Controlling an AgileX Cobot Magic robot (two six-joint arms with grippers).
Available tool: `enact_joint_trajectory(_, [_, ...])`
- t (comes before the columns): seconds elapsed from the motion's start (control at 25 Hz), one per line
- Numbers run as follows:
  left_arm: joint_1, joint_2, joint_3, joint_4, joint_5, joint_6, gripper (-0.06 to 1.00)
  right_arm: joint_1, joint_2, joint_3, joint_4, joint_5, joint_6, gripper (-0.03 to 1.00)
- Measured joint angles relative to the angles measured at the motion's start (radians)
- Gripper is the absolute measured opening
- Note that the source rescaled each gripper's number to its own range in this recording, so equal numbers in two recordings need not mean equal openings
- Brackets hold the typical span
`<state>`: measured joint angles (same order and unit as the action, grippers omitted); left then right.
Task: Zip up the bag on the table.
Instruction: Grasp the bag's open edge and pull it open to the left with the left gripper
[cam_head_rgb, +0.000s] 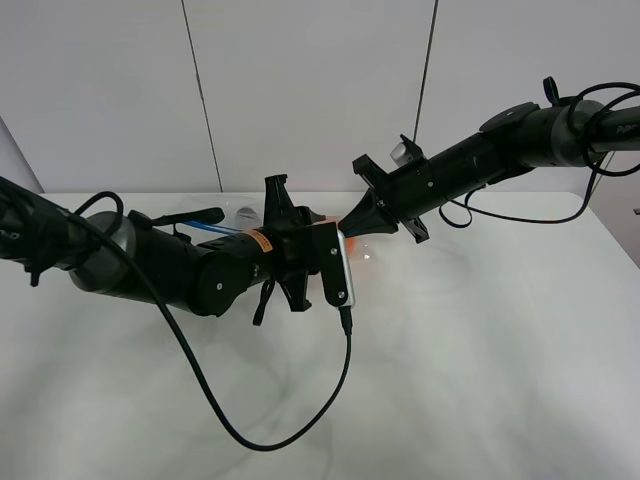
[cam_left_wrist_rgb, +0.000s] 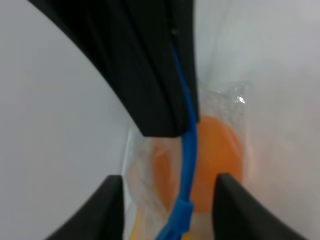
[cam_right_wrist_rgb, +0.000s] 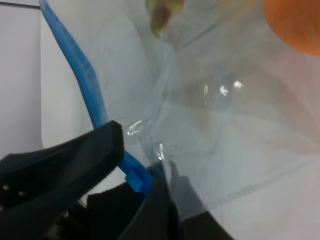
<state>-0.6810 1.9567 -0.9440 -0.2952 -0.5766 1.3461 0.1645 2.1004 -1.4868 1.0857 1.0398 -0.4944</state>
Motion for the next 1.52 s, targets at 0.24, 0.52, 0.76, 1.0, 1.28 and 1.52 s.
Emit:
enact_joint_trajectory(0.24, [0.000, 0.000, 0.000, 0.003, -0.003, -0.001, 0.14, 0.000, 0.000, 0.000, 0.000, 0.000, 0.000, 0.00])
enact_joint_trajectory(0.52, [0.000, 0.000, 0.000, 0.003, -0.002, -0.001, 0.04, 0.000, 0.000, 0.000, 0.000, -0.003, 0.000, 0.00])
enact_joint_trajectory(0.76, [0.000, 0.000, 0.000, 0.003, -0.001, -0.002, 0.01, 0.000, 0.000, 0.000, 0.001, -0.004, 0.000, 0.00])
enact_joint_trajectory(1.0, [0.017, 0.000, 0.000, 0.013, -0.002, -0.001, 0.00, 0.000, 0.000, 0.000, 0.007, -0.006, 0.000, 0.00])
enact_joint_trajectory(1.28, [0.094, 0.000, 0.000, 0.037, -0.004, 0.006, 0.00, 0.002, 0.000, -0.004, 0.029, -0.027, 0.003, 0.00])
enact_joint_trajectory(1.52, [0.180, 0.000, 0.000, 0.046, -0.004, 0.009, 0.00, 0.002, 0.000, -0.004, 0.030, -0.030, 0.003, 0.00])
